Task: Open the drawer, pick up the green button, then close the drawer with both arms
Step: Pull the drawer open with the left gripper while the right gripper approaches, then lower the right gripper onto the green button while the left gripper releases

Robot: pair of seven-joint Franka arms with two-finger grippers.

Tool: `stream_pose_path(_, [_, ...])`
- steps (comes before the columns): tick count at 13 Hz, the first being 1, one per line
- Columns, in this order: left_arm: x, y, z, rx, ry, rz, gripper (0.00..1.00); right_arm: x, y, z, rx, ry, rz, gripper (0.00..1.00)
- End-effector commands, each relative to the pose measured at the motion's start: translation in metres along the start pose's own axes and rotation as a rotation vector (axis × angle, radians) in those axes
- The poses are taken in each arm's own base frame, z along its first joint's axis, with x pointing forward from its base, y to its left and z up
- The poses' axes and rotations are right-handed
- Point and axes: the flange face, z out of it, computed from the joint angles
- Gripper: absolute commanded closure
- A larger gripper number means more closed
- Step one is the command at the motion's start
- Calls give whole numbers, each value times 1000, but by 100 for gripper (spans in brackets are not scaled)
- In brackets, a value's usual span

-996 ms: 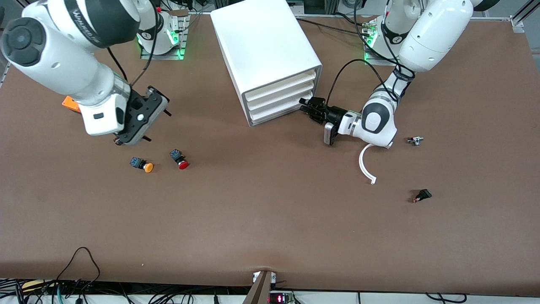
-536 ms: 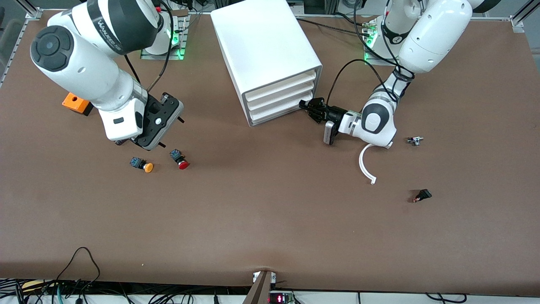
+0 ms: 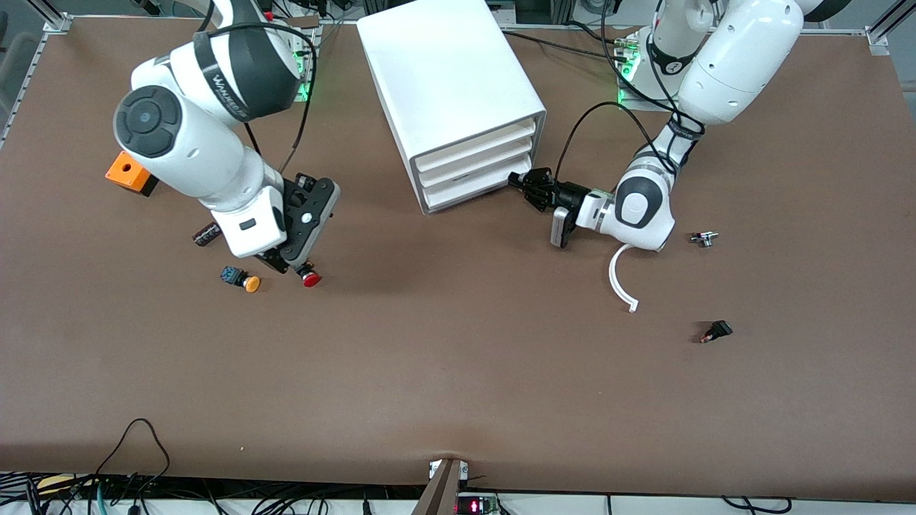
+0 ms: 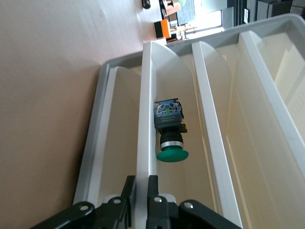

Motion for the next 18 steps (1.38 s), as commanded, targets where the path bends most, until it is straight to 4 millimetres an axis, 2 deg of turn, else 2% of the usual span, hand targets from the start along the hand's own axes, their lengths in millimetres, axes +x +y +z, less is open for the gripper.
stream_pose_path(1, [19, 2, -15, 12, 43, 2, 100, 12, -6, -2, -6, 12, -67, 1])
stream_pose_path(4, [29, 4, -28, 25, 62, -7, 100, 45, -40, -2, -17, 28, -132, 1])
stream_pose_path(6, [38, 4, -43, 34, 87, 5, 100, 66, -48, 11, -16, 22, -177, 1])
stream_pose_path(9, [55, 6, -69, 80, 85, -9, 100, 110, -73, 32, -14, 27, -250, 1])
stream_pose_path(11, [63, 8, -85, 109, 85, -20, 100, 120, -78, 44, -10, 21, -268, 1])
stream_pose_path(13, [68, 2, -97, 132, 85, -26, 100, 124, -79, 43, -12, 36, -328, 1])
stream_pose_path(16, [75, -8, -113, 151, 102, -23, 100, 142, -110, 45, -12, 36, -459, 1])
stream_pose_path(18, [76, -10, -121, 163, 111, -26, 100, 152, -121, 55, -22, 43, -518, 1])
